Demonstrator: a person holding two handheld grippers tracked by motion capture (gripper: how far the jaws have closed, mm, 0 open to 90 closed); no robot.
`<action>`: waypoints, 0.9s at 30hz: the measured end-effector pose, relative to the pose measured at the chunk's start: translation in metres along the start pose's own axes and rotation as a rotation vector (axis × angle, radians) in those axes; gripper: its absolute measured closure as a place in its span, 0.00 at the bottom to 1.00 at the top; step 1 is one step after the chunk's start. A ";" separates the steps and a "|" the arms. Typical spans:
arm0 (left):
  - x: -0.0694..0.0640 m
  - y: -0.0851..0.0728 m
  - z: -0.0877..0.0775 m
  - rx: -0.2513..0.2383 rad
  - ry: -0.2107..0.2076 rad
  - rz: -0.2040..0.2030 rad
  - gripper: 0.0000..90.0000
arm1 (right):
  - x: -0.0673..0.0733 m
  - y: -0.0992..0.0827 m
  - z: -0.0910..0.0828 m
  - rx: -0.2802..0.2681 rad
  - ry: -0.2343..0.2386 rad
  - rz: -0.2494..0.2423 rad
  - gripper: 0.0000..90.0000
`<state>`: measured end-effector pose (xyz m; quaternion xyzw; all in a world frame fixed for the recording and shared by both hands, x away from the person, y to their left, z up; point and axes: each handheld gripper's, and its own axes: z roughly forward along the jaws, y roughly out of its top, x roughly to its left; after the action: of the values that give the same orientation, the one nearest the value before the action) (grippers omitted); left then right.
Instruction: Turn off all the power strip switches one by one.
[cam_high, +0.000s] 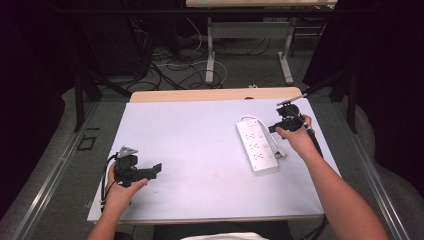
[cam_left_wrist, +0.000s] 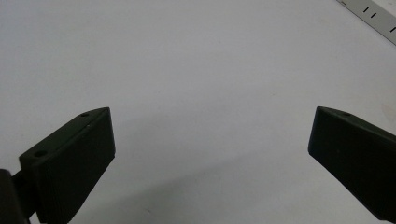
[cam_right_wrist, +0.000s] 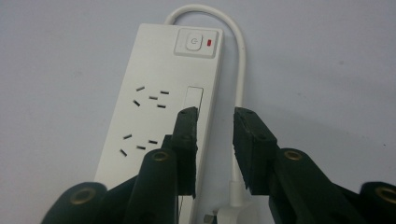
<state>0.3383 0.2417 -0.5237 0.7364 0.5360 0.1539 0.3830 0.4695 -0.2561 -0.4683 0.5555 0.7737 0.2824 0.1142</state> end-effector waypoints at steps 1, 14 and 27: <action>0.000 0.000 0.000 0.004 0.001 0.000 0.01 | 0.001 0.004 0.003 0.003 -0.017 -0.006 0.84; 0.001 0.003 0.009 0.016 -0.029 0.007 0.01 | 0.012 0.024 0.021 0.055 -0.002 0.020 1.00; -0.003 0.004 0.009 0.018 -0.030 0.020 0.01 | 0.017 0.035 0.039 0.081 -0.006 0.029 1.00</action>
<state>0.3460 0.2352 -0.5260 0.7475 0.5240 0.1419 0.3829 0.5105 -0.2206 -0.4776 0.5716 0.7760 0.2509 0.0900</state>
